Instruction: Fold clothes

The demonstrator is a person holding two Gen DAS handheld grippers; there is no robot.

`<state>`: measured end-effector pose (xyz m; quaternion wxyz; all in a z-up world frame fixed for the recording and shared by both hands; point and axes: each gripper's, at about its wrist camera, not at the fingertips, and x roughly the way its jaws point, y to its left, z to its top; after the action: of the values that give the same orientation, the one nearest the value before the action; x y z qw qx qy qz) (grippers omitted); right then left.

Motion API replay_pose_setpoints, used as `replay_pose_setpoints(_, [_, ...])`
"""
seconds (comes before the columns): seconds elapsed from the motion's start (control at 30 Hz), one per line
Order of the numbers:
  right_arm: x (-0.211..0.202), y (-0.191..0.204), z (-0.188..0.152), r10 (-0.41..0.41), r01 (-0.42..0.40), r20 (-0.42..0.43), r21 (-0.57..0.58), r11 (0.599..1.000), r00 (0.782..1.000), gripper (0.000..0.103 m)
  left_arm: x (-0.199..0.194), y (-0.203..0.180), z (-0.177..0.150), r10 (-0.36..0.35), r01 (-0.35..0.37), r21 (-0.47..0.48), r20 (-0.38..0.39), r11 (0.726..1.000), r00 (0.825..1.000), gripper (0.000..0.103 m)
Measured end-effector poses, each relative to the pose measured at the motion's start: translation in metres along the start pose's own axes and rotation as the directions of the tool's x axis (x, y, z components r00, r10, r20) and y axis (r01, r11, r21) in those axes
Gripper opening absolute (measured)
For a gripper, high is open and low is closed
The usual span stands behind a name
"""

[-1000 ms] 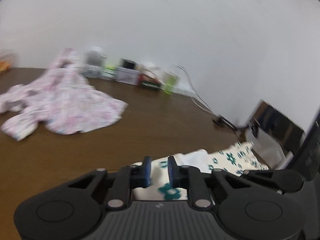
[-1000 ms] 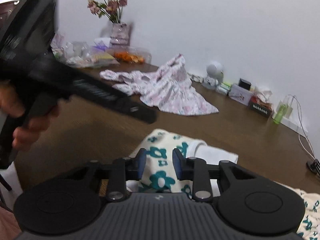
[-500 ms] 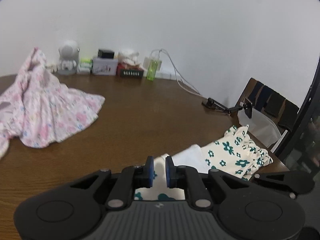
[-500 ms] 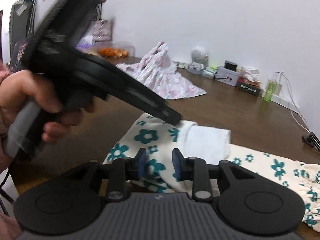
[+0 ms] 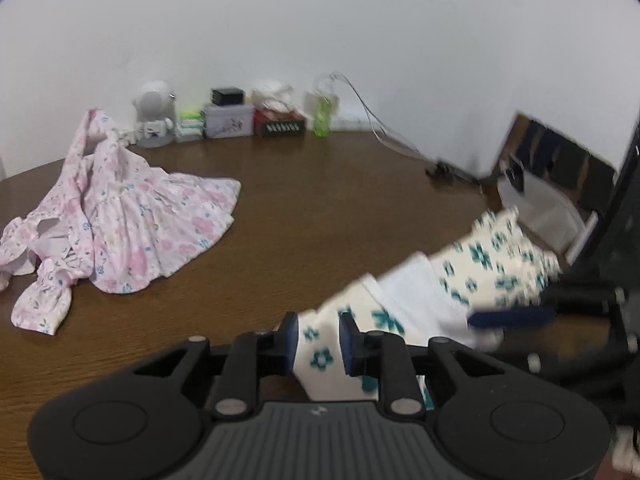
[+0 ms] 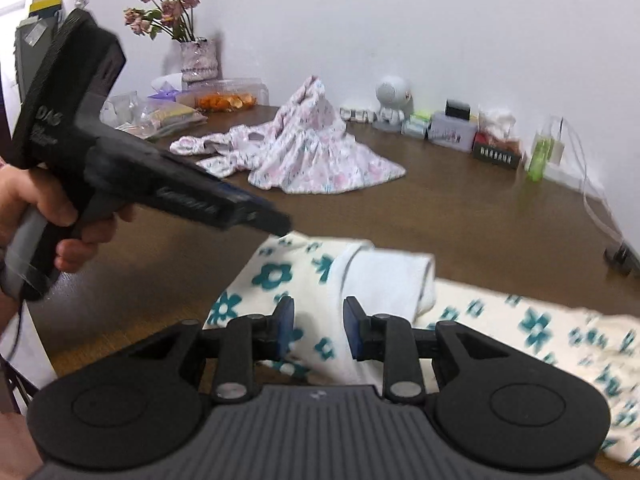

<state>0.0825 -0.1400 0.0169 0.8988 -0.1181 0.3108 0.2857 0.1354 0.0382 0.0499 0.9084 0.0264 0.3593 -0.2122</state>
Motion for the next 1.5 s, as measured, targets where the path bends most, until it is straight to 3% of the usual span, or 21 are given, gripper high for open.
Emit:
replay_pose_setpoints(0.13, [0.005,-0.001,0.006,0.007,-0.009,-0.038,-0.048,0.999,0.999,0.027,0.015,-0.006,-0.007,-0.012,0.02,0.078,-0.106,0.997,0.994,0.019])
replay_pose_setpoints(0.47, [0.024,0.003,0.004,0.024,-0.04,-0.15,-0.103,0.994,0.988,0.027,0.029,-0.003,-0.004,-0.036,0.061,0.131,-0.182,0.99,0.983,0.019])
replay_pose_setpoints(0.53, [0.015,0.005,0.009,0.018,-0.032,-0.12,-0.118,0.992,0.993,0.028,0.023,-0.003,0.001,-0.033,0.056,0.125,-0.178,0.991,0.983,0.026])
replay_pose_setpoints(0.57, [0.01,0.007,0.011,0.015,-0.028,-0.104,-0.127,0.992,0.994,0.033,0.017,-0.002,0.003,-0.032,0.051,0.111,-0.168,0.993,0.985,0.046])
replay_pose_setpoints(0.6, [0.005,0.008,0.013,0.012,-0.024,-0.088,-0.135,0.991,0.996,0.045,0.009,0.0,0.005,-0.031,0.046,0.094,-0.15,0.995,0.988,0.069])
replay_pose_setpoints(0.7, [0.004,0.024,0.016,0.034,-0.05,-0.083,-0.19,0.981,0.996,0.06,-0.013,0.008,0.006,-0.027,0.029,0.019,-0.089,0.999,0.996,0.094])
replay_pose_setpoints(0.83, [0.003,0.046,0.019,0.066,-0.085,-0.081,-0.264,0.961,0.995,0.064,-0.023,0.018,-0.001,0.032,-0.046,-0.116,-0.121,0.992,0.992,0.097])
replay_pose_setpoints(1.07, [0.014,0.072,0.02,0.051,-0.089,-0.106,-0.388,0.917,0.993,0.076,-0.036,0.021,-0.015,0.082,-0.101,-0.119,-0.152,0.988,0.985,0.097])
replay_pose_setpoints(1.23, [0.028,0.082,0.02,0.009,-0.068,-0.132,-0.454,0.888,0.991,0.072,-0.044,0.025,-0.022,0.09,-0.108,-0.136,-0.134,0.985,0.987,0.097])
replay_pose_setpoints(1.37, [0.036,0.082,0.018,-0.019,-0.046,-0.141,-0.446,0.894,0.99,0.055,-0.045,0.027,-0.027,0.079,-0.098,-0.148,-0.128,0.984,0.989,0.097])
replay_pose_setpoints(1.47, [0.038,0.08,0.019,-0.027,-0.042,-0.153,-0.43,0.902,0.988,0.036,-0.046,0.027,-0.03,0.067,-0.087,-0.168,-0.122,0.982,0.99,0.097])
replay_pose_setpoints(1.5, [0.038,0.08,0.019,-0.03,-0.04,-0.153,-0.43,0.902,0.988,0.035,-0.047,0.028,-0.031,0.062,-0.082,-0.176,-0.118,0.981,0.991,0.097])
